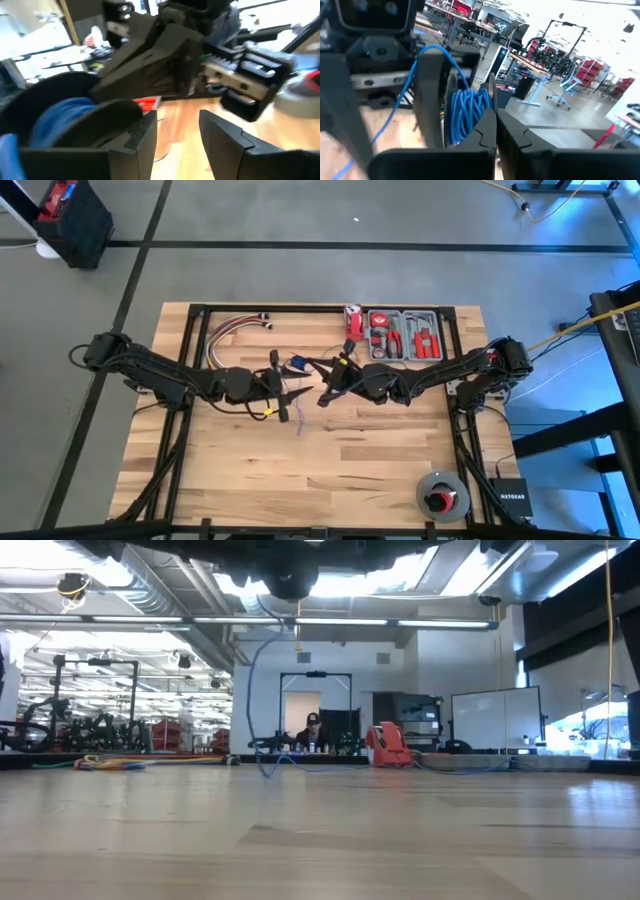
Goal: Coil cords
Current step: Coil the blue wire on the black spool
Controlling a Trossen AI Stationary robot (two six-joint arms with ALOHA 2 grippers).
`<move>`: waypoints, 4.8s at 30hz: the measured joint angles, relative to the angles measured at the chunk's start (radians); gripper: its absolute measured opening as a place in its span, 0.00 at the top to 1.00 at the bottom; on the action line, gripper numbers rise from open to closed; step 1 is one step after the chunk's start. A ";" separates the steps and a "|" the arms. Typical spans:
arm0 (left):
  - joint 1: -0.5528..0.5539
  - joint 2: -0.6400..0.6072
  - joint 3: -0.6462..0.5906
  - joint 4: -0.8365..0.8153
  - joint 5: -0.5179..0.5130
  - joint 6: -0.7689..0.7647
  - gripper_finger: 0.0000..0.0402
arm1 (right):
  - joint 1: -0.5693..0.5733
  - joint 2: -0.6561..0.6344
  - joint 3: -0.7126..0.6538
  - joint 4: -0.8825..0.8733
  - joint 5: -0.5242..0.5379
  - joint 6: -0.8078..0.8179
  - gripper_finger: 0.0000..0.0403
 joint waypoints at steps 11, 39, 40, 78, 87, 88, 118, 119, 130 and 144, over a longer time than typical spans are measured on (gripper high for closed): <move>-0.030 -0.017 0.259 -0.742 -0.087 -0.158 0.65 | 0.000 -0.093 -0.001 -0.068 0.088 -0.095 0.99; -0.168 -0.028 0.294 -0.751 0.140 -0.188 0.65 | -0.007 -0.238 -0.206 -0.104 -0.024 -0.053 0.99; -0.180 -0.032 0.294 -0.831 0.142 -0.247 0.65 | -0.007 -0.238 -0.206 -0.119 -0.010 -0.056 0.99; -0.043 0.041 0.415 -0.872 -0.064 -0.025 0.75 | -0.006 -0.237 -0.206 -0.108 -0.236 -0.046 0.99; -0.041 0.070 0.414 -0.805 -0.075 0.019 0.86 | -0.007 -0.237 -0.206 -0.118 -0.235 -0.020 0.99; -0.039 0.070 0.414 -0.805 -0.081 0.019 0.90 | -0.007 -0.237 -0.206 -0.121 -0.235 -0.012 0.99; -0.050 0.086 0.414 -0.918 -0.376 -0.211 0.99 | 0.109 -0.056 -0.160 -0.371 0.070 0.349 0.64; -0.051 0.086 0.414 -0.913 -0.376 -0.204 0.99 | 0.105 -0.035 -0.160 -0.327 0.070 0.332 0.64; -0.080 0.086 0.414 -0.892 -0.375 -0.193 0.99 | -0.005 0.075 -0.144 -0.203 -0.090 0.438 0.64; -0.156 0.086 0.414 -1.000 -0.229 0.037 1.00 | 0.083 -0.234 -0.143 -0.575 -0.021 0.307 0.64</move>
